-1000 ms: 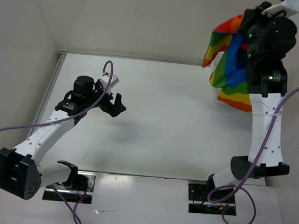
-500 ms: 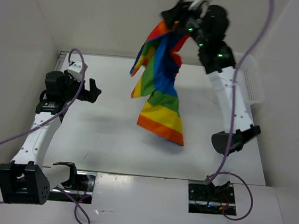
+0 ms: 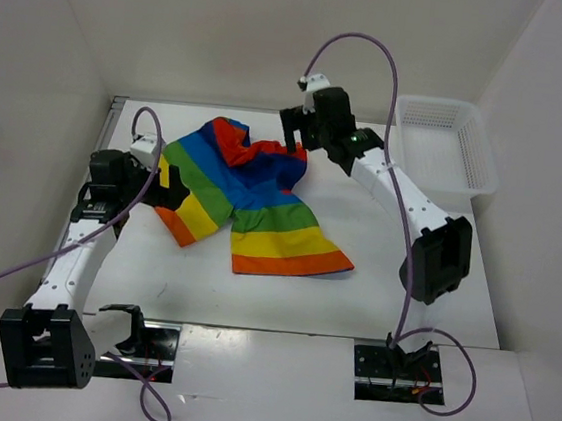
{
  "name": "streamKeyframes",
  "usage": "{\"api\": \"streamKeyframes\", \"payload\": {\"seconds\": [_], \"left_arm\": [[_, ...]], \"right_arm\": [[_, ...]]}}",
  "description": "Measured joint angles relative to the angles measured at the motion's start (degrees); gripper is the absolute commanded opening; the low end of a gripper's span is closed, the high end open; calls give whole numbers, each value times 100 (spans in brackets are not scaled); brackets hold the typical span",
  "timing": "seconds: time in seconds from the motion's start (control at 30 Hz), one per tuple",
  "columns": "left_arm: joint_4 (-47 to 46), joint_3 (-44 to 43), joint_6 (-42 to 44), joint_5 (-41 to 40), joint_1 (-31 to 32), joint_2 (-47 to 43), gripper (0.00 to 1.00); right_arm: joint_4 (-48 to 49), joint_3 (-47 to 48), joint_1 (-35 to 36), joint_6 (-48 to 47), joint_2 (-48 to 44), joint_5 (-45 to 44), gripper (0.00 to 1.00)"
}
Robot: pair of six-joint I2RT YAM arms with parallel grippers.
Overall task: Fold and stack the shorts
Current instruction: Move the shorts to the center of the board
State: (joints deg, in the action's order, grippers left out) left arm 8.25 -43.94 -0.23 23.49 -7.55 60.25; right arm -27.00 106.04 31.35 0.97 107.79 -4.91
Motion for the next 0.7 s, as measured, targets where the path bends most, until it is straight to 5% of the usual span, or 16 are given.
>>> {"api": "streamKeyframes", "payload": {"seconds": [0.23,0.47,0.7], "left_arm": [[461,466,2,96,271,81,100],[522,1132,2,-730,605,345,100],[149,1694,2,-1167,800,470,100]], "right_arm": [[472,-3014,0,-1220,-1259,68,98],[264,-4723,0,-2485,-1467,682,98],[319,-5501,267,-3211,-1941,907,60]]}}
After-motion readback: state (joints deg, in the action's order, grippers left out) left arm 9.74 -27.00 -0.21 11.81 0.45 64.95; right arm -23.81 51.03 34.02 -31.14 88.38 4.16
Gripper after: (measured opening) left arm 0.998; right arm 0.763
